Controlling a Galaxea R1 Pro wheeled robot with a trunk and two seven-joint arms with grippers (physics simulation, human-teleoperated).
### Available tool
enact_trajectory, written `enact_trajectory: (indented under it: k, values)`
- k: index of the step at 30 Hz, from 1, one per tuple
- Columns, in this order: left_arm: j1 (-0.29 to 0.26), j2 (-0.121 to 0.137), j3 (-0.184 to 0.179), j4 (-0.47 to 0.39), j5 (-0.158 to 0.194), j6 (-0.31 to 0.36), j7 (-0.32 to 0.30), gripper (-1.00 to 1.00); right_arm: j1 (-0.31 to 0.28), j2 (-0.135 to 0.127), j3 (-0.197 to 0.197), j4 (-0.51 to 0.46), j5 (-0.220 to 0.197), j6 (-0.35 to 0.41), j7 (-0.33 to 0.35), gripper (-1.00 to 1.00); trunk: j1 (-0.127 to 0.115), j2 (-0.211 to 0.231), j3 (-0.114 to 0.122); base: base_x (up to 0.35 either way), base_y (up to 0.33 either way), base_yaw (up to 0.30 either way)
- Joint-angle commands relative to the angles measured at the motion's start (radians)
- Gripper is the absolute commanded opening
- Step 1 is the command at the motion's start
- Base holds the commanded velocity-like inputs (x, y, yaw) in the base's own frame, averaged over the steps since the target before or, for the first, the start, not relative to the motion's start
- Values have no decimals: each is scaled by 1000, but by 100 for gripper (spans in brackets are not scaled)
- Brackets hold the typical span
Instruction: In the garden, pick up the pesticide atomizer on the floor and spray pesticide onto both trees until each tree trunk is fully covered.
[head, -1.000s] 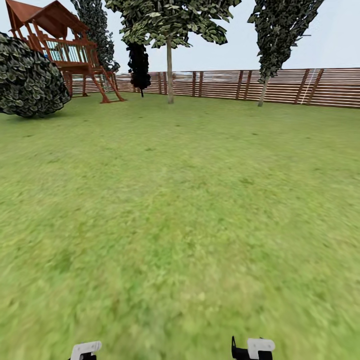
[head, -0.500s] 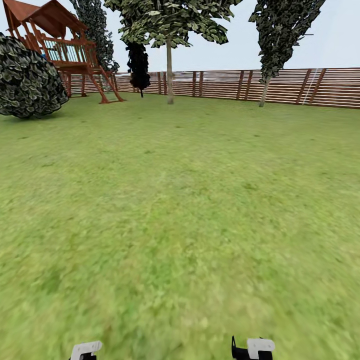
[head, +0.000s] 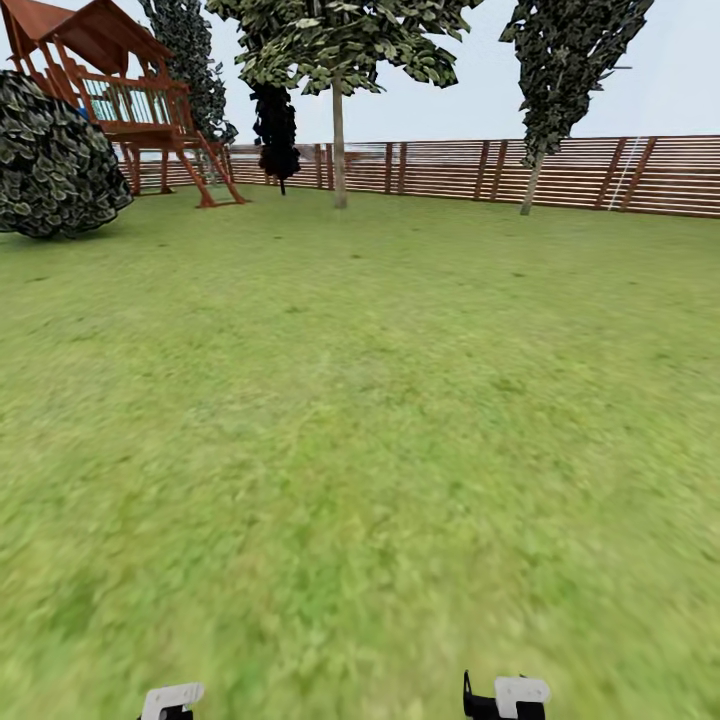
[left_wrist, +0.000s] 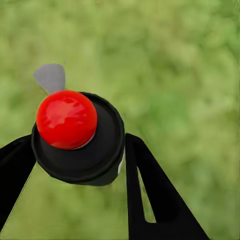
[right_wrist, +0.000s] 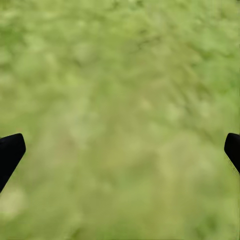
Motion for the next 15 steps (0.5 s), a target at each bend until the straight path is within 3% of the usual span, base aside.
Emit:
enact_trajectory:
  k: [1, 15]
  values:
    - [-1, 0, 9, 1, -2, -2, -7, -100, -1, 0, -5, 1, 11, -1, -7, 100, 0, 0, -1, 338, 0, 0]
    - [-1, 0, 9, 1, -2, -2, -7, -100, -1, 1, -5, 1, 11, -1, -7, 100, 0, 0, -1, 338, 0, 0]
